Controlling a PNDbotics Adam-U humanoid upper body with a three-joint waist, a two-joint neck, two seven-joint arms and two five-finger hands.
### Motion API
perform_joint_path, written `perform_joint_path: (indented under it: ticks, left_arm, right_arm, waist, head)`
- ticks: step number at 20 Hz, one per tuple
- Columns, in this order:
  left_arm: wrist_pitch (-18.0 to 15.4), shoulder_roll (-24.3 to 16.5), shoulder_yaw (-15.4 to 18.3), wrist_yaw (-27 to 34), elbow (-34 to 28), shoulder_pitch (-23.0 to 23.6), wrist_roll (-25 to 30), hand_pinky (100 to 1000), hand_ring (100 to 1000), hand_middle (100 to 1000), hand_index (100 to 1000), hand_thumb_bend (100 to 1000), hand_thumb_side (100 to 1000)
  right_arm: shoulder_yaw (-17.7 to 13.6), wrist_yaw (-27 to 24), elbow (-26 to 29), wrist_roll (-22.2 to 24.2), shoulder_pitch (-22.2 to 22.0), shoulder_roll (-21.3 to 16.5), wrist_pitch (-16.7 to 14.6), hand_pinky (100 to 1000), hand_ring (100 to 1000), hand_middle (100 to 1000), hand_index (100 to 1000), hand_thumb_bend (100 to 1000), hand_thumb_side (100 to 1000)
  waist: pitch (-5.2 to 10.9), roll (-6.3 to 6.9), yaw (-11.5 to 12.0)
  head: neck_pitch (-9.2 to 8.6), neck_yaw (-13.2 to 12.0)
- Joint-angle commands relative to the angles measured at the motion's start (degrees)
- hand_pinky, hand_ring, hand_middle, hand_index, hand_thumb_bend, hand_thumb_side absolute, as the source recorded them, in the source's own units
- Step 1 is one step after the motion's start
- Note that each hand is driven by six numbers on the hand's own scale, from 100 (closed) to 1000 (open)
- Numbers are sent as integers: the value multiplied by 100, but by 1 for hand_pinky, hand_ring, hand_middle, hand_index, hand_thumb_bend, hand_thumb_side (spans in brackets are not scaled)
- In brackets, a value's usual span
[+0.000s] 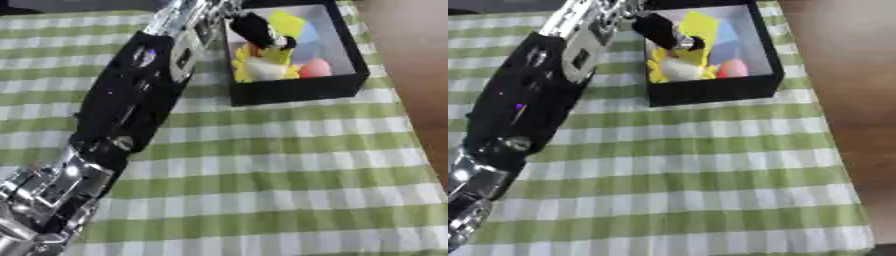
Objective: Pick up objects on the table and place them in the box.
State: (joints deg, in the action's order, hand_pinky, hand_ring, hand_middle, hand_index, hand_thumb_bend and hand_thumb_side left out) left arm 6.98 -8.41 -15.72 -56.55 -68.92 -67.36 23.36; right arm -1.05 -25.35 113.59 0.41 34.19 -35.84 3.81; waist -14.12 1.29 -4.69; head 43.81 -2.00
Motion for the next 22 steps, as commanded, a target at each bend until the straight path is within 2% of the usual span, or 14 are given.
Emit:
perform_joint_path:
  ticks: [1, 6, 10, 18, 22]
  left_arm:
    - [201, -488, 170, 425, -435, -162, 23, 885, 877, 840, 890, 617, 522]
    - [455, -1191, 370, 749, -501, -94, 347, 896, 892, 852, 886, 611, 519]
    - [503, -1653, 465, 971, -326, 91, 824, 912, 909, 865, 895, 608, 525]
    - [26, -2329, 409, 1125, -37, 397, 2228, 933, 933, 882, 901, 629, 504]
    - [-202, -2572, 358, 1190, -25, 556, 2676, 931, 933, 882, 894, 622, 465]
  right_arm:
    - [-83, -35, 100, -34, 38, -152, -14, 921, 730, 600, 776, 100, 258]
    - [-108, -8, 100, -66, -48, -245, -16, 921, 730, 599, 776, 100, 261]
    - [-132, 15, 100, -109, -113, -310, -10, 921, 730, 599, 776, 100, 263]
    - [-157, 38, 100, -142, -192, -385, -37, 921, 730, 599, 776, 100, 264]
    - [-156, 44, 100, -147, -209, -395, -35, 921, 729, 598, 775, 100, 268]
  waist:
    - [128, 22, 29]
    - [164, 63, 141]
    - [185, 82, 218]
    - [188, 78, 288]
    - [183, 76, 319]
  head:
    - [30, 102]
    - [31, 224]
    - [31, 306]
    - [31, 375]
    - [31, 393]
